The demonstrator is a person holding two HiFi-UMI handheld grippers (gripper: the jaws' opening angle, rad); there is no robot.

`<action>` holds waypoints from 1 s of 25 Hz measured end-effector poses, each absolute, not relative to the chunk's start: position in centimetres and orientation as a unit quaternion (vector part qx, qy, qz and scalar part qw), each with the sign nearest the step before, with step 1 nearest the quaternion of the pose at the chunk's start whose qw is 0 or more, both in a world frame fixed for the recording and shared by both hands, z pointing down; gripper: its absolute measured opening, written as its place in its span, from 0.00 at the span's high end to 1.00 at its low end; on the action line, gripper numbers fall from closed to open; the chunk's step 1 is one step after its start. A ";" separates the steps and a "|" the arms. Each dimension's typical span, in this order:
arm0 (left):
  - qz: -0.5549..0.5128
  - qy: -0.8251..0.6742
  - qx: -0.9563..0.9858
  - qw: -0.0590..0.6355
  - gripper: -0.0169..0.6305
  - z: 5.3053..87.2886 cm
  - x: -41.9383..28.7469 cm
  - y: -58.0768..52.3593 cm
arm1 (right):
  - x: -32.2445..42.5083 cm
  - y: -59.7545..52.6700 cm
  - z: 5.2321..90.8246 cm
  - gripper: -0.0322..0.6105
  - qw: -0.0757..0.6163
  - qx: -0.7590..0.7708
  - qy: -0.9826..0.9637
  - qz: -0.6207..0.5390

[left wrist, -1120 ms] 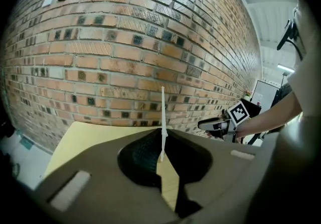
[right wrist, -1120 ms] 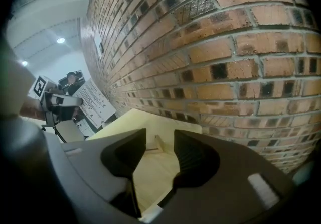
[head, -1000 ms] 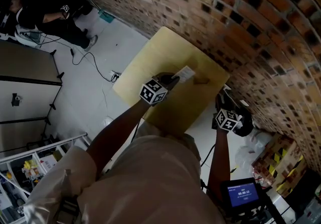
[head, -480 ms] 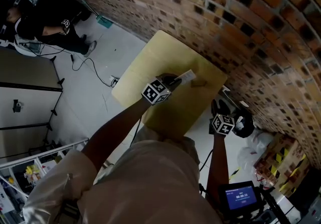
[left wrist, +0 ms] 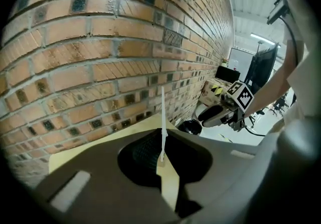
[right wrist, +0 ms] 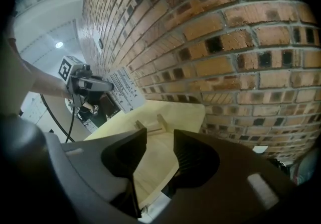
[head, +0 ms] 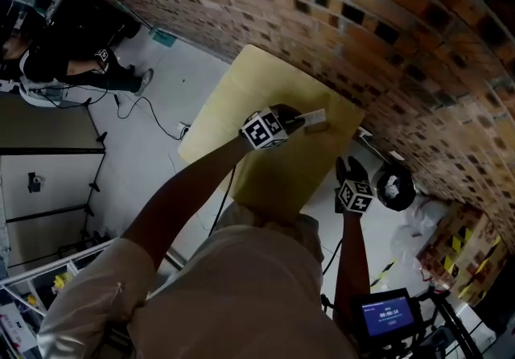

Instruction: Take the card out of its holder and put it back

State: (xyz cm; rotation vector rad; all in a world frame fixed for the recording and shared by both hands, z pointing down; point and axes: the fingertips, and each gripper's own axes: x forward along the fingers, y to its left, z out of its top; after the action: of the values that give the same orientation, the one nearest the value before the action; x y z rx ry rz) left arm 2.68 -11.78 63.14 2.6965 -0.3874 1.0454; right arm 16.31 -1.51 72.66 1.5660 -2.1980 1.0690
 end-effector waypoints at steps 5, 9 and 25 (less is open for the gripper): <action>0.377 -0.094 0.916 0.098 0.92 64.7 4.2 -11.7 | 16.2 -1.2 73.9 0.68 0.120 0.534 -0.747 0.377; 0.385 -0.071 0.916 0.090 0.92 65.8 4.8 -12.2 | 16.4 -1.3 74.5 0.68 0.120 0.532 -0.746 0.382; 0.398 -0.024 0.911 0.104 0.92 68.0 5.0 -12.6 | 16.8 -1.3 76.1 0.68 0.125 0.532 -0.738 0.396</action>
State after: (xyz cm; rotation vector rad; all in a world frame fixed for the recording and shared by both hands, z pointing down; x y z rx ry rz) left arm 4.97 -12.57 67.95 2.6867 -0.0698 1.1730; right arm 16.78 -1.33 76.14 1.5512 -2.1507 1.1539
